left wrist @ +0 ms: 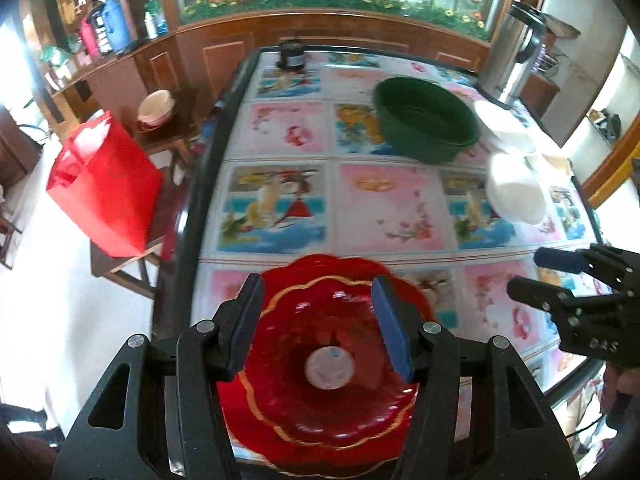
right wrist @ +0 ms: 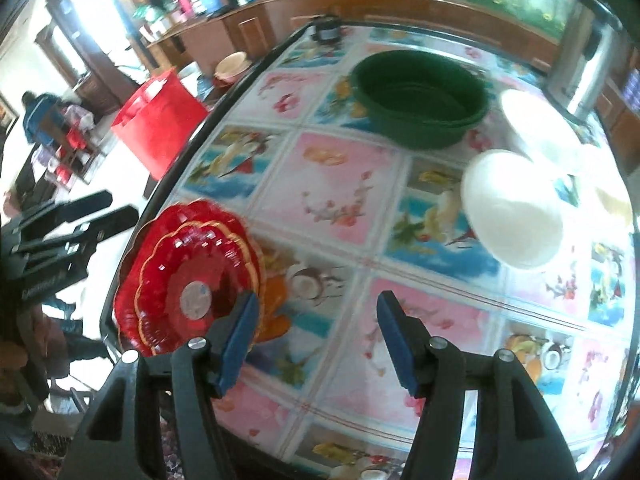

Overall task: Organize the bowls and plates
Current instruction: 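Move both grippers toward the dark green plastic basin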

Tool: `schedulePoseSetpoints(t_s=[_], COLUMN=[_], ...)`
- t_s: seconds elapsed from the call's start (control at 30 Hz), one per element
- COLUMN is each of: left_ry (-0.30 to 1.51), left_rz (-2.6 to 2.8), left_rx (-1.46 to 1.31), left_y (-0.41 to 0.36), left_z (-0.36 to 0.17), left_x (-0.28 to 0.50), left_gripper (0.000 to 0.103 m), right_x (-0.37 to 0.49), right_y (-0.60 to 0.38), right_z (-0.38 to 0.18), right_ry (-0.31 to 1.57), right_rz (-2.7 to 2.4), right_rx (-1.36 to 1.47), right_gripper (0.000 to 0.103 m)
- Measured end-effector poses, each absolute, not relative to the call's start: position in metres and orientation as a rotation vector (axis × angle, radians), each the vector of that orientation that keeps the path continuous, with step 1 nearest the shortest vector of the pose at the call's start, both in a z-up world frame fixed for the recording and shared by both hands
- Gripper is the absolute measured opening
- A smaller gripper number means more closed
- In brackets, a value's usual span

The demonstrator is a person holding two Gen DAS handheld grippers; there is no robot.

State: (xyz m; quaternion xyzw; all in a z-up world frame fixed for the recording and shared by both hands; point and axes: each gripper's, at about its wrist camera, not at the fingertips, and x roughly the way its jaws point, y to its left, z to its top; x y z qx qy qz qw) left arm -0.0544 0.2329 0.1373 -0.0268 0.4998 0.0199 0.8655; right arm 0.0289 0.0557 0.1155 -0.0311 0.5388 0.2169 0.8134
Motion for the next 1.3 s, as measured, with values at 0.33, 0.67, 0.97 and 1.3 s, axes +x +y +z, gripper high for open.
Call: schedulePoseSetpoints(t_s=[0.33,0.67,0.97,1.3], left_ry=[1.043,1.056,1.064,1.058], left_rz=[0.007,0.008,0.034,0.111], left_rx=[-0.079,-0.083,-0.097,-0.087], left_y=[0.172,0.120,0.101,0.108], left_z=[0.141,0.136,0.125,0.118], left_x=[-0.022,0.025,0.067,0.115], left_gripper=[0.056,0.056,0.056,0.056], right_x=[0.057,0.094,0.130,0.172], right_y=[0.011,-0.023,-0.046,-0.049], right_z=[0.122,0.118,0.112,0.117], right_ry=[1.117,1.126,1.134,1.112], right_rz=[0.405,0.404,0.386,0.405], right_rx=[-0.019,-0.005,0.013,0.054], right_gripper=[0.064,0.064,0.065,0.065])
